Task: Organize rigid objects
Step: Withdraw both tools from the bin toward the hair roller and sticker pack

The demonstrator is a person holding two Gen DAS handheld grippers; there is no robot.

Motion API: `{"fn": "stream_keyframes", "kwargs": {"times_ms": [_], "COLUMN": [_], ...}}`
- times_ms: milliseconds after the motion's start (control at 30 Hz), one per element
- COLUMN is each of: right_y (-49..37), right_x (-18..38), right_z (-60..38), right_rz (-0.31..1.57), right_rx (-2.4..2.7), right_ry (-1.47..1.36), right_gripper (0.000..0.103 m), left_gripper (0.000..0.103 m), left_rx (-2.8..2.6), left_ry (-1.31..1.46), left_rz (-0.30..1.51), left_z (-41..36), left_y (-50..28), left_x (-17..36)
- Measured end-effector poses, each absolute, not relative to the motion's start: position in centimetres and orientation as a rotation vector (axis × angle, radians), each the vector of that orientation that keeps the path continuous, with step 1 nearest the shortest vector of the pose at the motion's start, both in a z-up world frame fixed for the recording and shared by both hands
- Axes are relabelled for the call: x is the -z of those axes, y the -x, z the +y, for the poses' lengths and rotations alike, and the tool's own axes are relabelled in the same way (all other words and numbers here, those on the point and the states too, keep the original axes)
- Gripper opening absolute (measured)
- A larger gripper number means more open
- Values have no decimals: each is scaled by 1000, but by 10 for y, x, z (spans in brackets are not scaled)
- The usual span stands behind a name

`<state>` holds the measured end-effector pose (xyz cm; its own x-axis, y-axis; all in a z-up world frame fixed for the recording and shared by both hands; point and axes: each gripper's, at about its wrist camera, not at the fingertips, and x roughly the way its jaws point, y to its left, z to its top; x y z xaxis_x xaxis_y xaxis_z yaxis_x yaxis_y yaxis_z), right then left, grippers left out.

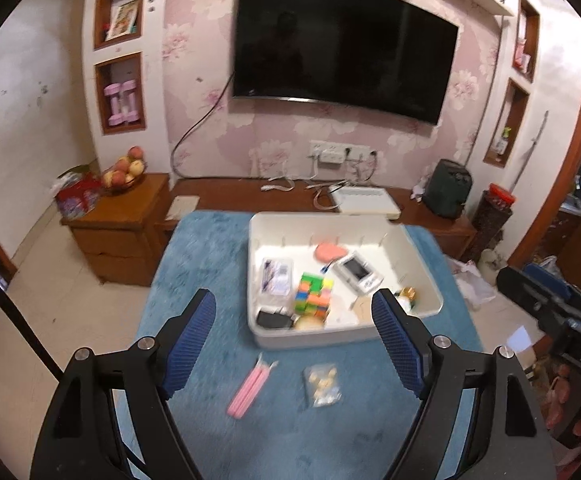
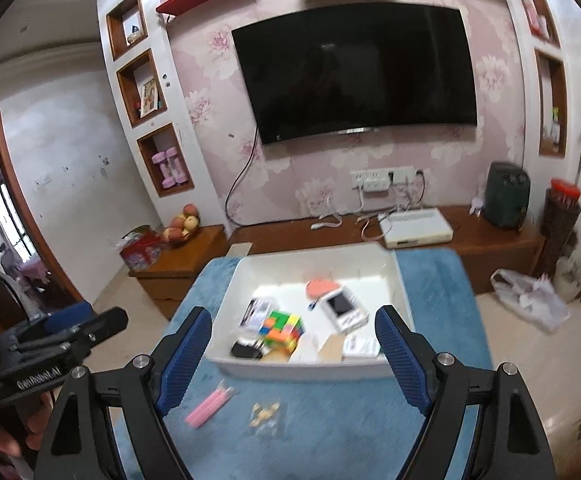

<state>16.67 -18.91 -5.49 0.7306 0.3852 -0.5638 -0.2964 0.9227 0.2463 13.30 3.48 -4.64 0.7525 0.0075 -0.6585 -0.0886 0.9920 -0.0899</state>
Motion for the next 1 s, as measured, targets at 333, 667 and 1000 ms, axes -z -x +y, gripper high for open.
{"fn": "stream_keyframes", "kwargs": {"times_ms": [333, 667, 1000], "right_y": [-103, -75, -77], "right_x": [71, 90, 111], "right_z": [-183, -179, -175], "right_rz": [756, 856, 985], "right_rx": [-449, -495, -451], "right_ry": [-194, -253, -308], "right_gripper": [93, 93, 93], "left_gripper": [83, 83, 83], "left_rx": [-122, -213, -188], "left_ry": [142, 147, 123], "left_rz": [788, 832, 899], "left_z": [33, 44, 54], "left_y": [-73, -19, -24], "left_x": [55, 65, 83]}}
